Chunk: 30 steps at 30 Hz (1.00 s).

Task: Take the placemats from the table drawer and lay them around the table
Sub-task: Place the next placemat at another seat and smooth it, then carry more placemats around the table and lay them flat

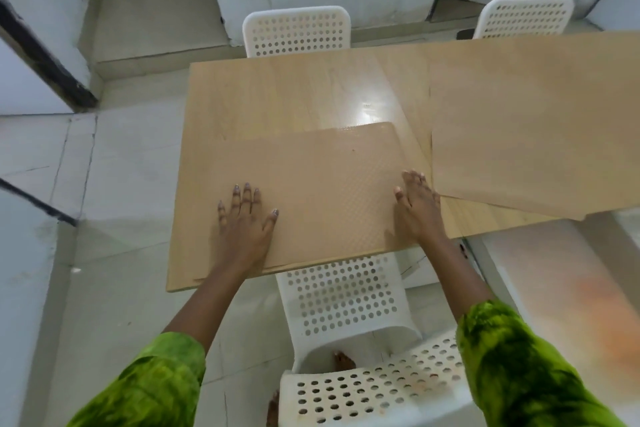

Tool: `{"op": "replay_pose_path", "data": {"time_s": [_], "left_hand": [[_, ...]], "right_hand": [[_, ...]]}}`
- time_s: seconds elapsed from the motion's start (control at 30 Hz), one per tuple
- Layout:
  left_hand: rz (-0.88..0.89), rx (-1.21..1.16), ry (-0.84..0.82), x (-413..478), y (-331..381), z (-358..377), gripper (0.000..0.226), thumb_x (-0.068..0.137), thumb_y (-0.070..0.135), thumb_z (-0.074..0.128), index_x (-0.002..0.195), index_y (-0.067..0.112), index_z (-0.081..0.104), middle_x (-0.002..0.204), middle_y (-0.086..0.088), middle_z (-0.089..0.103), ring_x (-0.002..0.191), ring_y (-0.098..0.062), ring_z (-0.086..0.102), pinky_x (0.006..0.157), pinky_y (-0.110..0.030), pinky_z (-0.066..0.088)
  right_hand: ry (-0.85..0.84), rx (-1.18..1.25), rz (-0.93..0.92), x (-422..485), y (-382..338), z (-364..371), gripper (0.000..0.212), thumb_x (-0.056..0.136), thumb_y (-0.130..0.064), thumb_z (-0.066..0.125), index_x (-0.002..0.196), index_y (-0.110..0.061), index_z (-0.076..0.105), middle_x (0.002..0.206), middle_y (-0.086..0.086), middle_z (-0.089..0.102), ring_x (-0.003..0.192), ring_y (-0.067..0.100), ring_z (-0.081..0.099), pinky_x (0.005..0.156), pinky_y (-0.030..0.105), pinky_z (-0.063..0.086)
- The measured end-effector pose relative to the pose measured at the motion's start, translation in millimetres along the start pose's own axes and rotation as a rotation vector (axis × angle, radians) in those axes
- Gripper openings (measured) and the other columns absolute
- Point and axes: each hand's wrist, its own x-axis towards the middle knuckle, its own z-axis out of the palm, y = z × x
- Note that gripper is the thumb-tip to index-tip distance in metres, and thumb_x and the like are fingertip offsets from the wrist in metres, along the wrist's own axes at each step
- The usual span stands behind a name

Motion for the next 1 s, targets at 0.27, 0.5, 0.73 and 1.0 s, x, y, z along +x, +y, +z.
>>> {"op": "replay_pose_path", "data": {"time_s": [0.27, 0.5, 0.73, 1.0], "left_hand": [[0.317, -0.216, -0.04, 16, 147, -13, 0.045, 0.098, 0.03, 0.036, 0.139, 0.01, 0.039, 0.147, -0.008, 0.04, 0.14, -0.022, 0.026, 0.11, -0.036, 0.026], [0.065, -0.744, -0.331, 29, 285, -8, 0.036, 0.093, 0.003, 0.037, 0.126, 0.003, 0.052, 0.131, -0.013, 0.051, 0.122, -0.026, 0.047, 0.095, -0.027, 0.035], [-0.258, -1.024, -0.545, 38, 334, -13, 0.019, 0.09, -0.004, 0.042, 0.082, 0.012, 0.049, 0.09, -0.007, 0.045, 0.083, -0.019, 0.044, 0.066, -0.025, 0.035], [-0.421, -1.222, -0.443, 46, 346, -11, 0.03, 0.089, 0.001, 0.047, 0.118, 0.0, 0.054, 0.117, -0.012, 0.051, 0.11, -0.029, 0.05, 0.094, -0.032, 0.038]], "right_hand": [[0.163, 0.145, 0.149, 3, 66, -71, 0.046, 0.082, 0.008, 0.034, 0.119, -0.004, 0.059, 0.128, 0.011, 0.056, 0.124, 0.025, 0.042, 0.091, 0.029, 0.036], [-0.015, -0.016, 0.091, 41, 147, -125, 0.042, 0.084, -0.001, 0.043, 0.121, -0.012, 0.061, 0.134, 0.008, 0.053, 0.127, 0.026, 0.043, 0.099, 0.034, 0.039], [-0.125, -0.101, 0.027, 54, 180, -132, 0.034, 0.085, -0.005, 0.043, 0.109, -0.009, 0.067, 0.125, 0.01, 0.057, 0.117, 0.028, 0.049, 0.091, 0.029, 0.04], [-0.166, -0.133, -0.038, 51, 185, -132, 0.029, 0.088, -0.018, 0.052, 0.114, -0.011, 0.061, 0.127, 0.007, 0.052, 0.12, 0.025, 0.045, 0.089, 0.028, 0.039]]}}
